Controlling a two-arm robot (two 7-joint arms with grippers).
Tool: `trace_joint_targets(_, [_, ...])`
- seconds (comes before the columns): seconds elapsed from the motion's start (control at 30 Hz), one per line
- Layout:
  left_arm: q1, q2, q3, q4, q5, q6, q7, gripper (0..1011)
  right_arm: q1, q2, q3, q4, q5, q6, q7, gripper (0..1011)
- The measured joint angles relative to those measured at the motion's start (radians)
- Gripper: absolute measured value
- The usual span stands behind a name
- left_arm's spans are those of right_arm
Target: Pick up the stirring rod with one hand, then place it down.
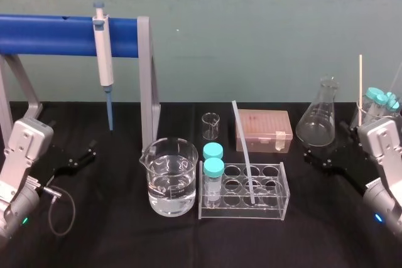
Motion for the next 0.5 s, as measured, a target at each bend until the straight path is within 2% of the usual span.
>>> trace_joint_targets(0.13, [0.0,0.0,0.0,0.0,0.0,0.0,0.0,1000,0.001,-0.008,0.032,-0.017,0.05,0.012,0.041,1000])
trace_joint_targets(0.17, [0.0,0.0,0.0,0.0,0.0,0.0,0.0,1000,0.002,-0.014,0.05,-0.028,0.09,0.032,0.066,1000])
trace_joint_targets(0.2, [0.0,0.0,0.0,0.0,0.0,0.0,0.0,1000,0.002,-0.014,0.05,-0.028,0.09,0.032,0.066,1000])
trace_joint_targets(0.23, [0.0,0.0,0.0,0.0,0.0,0.0,0.0,1000,0.005,-0.021,0.069,-0.042,0.134,0.059,0.095,1000])
trace_joint_targets(0.27, [0.0,0.0,0.0,0.0,0.0,0.0,0.0,1000,0.006,-0.023,0.075,-0.047,0.151,0.07,0.106,1000])
trace_joint_targets(0.3, [0.0,0.0,0.0,0.0,0.0,0.0,0.0,1000,0.011,-0.029,0.089,-0.061,0.193,0.103,0.135,1000])
trace_joint_targets(0.37, [0.0,0.0,0.0,0.0,0.0,0.0,0.0,1000,0.021,-0.036,0.105,-0.077,0.245,0.151,0.18,1000])
trace_joint_targets(0.4, [0.0,0.0,0.0,0.0,0.0,0.0,0.0,1000,0.021,-0.036,0.105,-0.077,0.245,0.151,0.18,1000])
trace_joint_targets(0.5, [0.0,0.0,0.0,0.0,0.0,0.0,0.0,1000,0.04,-0.051,0.119,-0.097,0.31,0.22,0.244,1000])
